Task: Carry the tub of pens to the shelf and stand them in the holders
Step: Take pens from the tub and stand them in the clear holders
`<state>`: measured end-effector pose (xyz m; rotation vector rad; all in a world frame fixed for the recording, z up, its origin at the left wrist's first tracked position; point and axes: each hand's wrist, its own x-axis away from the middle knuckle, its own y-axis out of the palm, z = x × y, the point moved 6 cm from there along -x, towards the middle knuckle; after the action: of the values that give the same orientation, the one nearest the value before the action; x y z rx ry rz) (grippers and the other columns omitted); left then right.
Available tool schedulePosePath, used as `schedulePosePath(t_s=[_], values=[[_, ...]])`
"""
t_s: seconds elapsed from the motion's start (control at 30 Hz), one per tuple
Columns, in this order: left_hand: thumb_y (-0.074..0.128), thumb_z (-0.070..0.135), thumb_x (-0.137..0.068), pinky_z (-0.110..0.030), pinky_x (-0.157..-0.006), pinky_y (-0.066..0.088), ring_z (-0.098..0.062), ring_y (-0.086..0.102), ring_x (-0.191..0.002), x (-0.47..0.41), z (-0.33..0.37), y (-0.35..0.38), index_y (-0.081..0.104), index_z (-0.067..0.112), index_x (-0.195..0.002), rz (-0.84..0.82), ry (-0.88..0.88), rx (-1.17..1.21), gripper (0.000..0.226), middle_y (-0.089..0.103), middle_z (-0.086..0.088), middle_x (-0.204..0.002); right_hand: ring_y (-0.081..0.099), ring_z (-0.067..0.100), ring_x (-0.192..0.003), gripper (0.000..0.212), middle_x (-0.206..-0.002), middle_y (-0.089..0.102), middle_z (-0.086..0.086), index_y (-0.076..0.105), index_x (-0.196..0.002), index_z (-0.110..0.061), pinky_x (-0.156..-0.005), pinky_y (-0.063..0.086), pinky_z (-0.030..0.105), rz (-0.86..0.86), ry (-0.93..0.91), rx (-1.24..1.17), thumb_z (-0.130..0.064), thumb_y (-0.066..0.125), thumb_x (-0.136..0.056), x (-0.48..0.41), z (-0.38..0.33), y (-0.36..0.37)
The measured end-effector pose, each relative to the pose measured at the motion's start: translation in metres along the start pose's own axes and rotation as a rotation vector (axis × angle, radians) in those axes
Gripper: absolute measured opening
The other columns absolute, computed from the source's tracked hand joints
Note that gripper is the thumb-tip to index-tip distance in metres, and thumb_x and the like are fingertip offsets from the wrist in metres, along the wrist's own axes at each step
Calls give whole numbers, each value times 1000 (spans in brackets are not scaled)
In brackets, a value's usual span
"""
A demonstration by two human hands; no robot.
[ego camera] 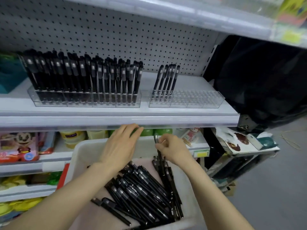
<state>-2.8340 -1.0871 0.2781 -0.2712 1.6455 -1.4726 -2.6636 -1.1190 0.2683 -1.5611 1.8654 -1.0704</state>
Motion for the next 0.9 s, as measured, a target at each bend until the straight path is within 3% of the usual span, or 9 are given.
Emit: schedulePosePath(t_s=[0.07,0.13,0.23,0.33,0.43,0.53,0.7,0.8,0.9], values=[[79,3,-72,-37,-77,56,-26,57,-109,-18,6,-12,62,10,-128,24,6,8,58,61,-8,-124,67,22,-79,10,-83,71,1,55,-84,-28,-73,56,42,99,-46,-133,-29,63,-91,-11,-3,-37],[76,3,-76,-35,-76,57,-23,54,-111,-42,13,-24,60,12,-129,48,18,13,57,59,-6,-125,69,25,-74,8,-79,72,5,58,-86,-25,-71,58,47,211,-81,-254,-26,63,-91,-22,-4,-75],[72,-1,-78,-37,-89,52,-24,45,-122,-83,23,-35,52,12,-137,91,42,-15,63,51,-7,-135,70,17,-70,8,-84,73,8,58,-98,-13,-67,60,35,387,-162,-397,-20,60,-95,-36,-12,-132],[75,-5,-72,-37,-86,53,-26,44,-121,-119,29,-37,52,7,-136,125,57,-44,69,50,-9,-134,70,12,-67,10,-79,73,3,57,-101,-11,-71,58,30,570,-244,-450,-18,60,-96,-48,-20,-177],[78,-4,-69,-37,-88,52,-27,47,-114,-140,33,-28,54,5,-133,121,75,-74,69,53,-11,-130,71,13,-74,17,-87,71,7,57,-109,-5,-65,55,19,682,-268,-508,-16,59,-96,-61,-25,-199],[80,-5,-66,-36,-79,53,-27,50,-107,-146,31,-17,58,7,-128,106,54,-79,67,56,-10,-124,71,10,-75,19,-92,72,3,56,-113,-7,-76,58,27,720,-296,-517,-18,57,-97,-77,-31,-205],[72,-14,-63,-34,-77,52,-28,48,-114,-143,29,-11,54,8,-134,83,4,-71,77,55,-9,-129,71,11,-77,10,-86,70,-7,55,-104,-21,-83,58,37,658,-343,-473,-14,57,-96,-99,-38,-193],[69,-16,-63,-36,-78,52,-28,48,-115,-143,30,-12,54,8,-134,79,-10,-68,77,55,-10,-129,70,20,-82,12,-88,72,-1,59,-106,-19,-81,57,46,588,-350,-369,-15,60,-94,-110,-37,-178],[65,-15,-68,-36,-84,50,-28,44,-119,-143,31,-13,50,8,-139,56,-12,-63,77,51,-9,-134,69,30,-83,12,-90,73,8,60,-107,-13,-79,56,45,513,-310,-256,-16,59,-95,-117,-30,-159]])
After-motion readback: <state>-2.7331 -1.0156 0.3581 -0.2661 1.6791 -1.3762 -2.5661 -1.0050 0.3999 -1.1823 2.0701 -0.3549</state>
